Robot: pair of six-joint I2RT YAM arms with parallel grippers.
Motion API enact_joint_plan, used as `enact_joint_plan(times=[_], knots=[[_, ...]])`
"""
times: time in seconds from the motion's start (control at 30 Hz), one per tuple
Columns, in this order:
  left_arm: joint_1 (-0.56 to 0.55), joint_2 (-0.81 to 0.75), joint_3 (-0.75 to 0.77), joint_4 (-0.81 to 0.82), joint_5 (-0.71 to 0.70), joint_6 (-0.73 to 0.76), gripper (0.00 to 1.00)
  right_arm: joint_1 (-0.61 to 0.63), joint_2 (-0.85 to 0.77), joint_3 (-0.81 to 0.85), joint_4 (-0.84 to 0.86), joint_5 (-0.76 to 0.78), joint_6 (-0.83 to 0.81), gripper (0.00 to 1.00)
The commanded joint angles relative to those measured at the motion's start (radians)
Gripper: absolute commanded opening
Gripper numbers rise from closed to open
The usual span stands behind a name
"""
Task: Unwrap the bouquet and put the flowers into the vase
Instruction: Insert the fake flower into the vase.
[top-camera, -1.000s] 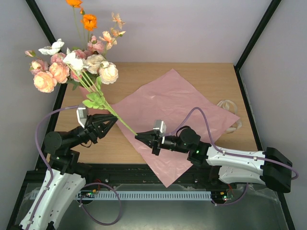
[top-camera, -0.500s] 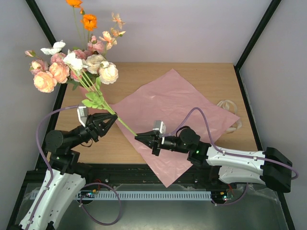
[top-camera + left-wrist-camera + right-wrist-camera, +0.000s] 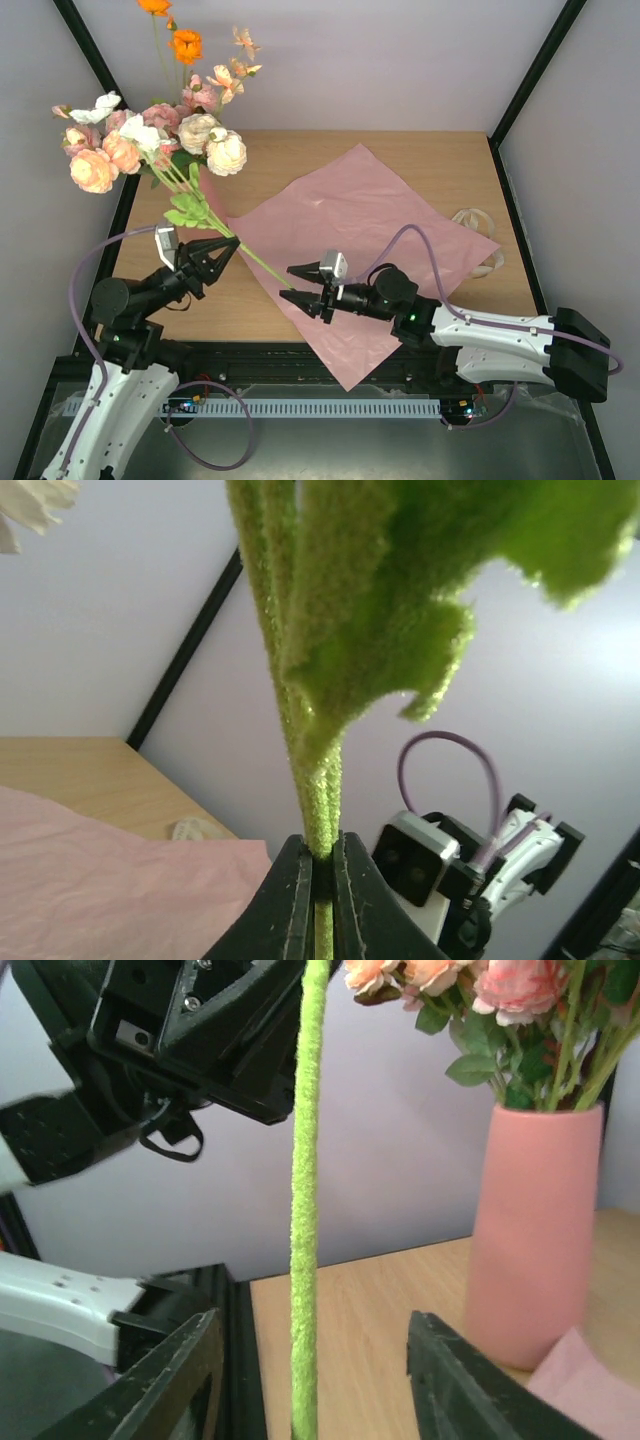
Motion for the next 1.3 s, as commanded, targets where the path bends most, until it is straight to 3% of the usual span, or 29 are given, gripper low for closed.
enact_joint_plan(times=[0.0, 0.1, 0.13, 0.17, 0.47, 0.7, 0.93, 1.27], knots=[[-0.003, -0.059, 0.022, -0.127, -0.099, 0.152, 0.02, 0.007, -0.043, -0.016, 0.003, 0.066, -0.002, 0.59], [-0.004, -0.08, 0.07, -0.258, -0.191, 0.264, 0.02, 0.007, -0.057, -0.023, -0.015, 0.09, -0.005, 0.75], [-0.003, -0.079, 0.087, -0.306, -0.231, 0.299, 0.02, 0.008, -0.06, -0.026, -0.019, 0.094, -0.006, 0.93], [-0.003, -0.076, 0.104, -0.356, -0.277, 0.333, 0.02, 0.007, -0.062, -0.028, -0.022, 0.097, -0.004, 1.0], [-0.004, -0.034, 0.23, -0.576, -0.646, 0.522, 0.02, 0.007, -0.089, -0.053, -0.057, 0.159, -0.001, 0.99], [-0.003, 0.076, 0.405, -0.625, -0.938, 0.639, 0.02, 0.007, -0.134, -0.067, -0.108, 0.218, -0.014, 0.99], [-0.003, 0.173, 0.583, -0.57, -1.044, 0.716, 0.02, 0.007, -0.177, -0.084, -0.125, 0.243, -0.023, 0.99], [-0.003, 0.293, 0.766, -0.488, -1.077, 0.811, 0.02, 0.007, -0.196, -0.096, -0.126, 0.245, 0.001, 0.99]])
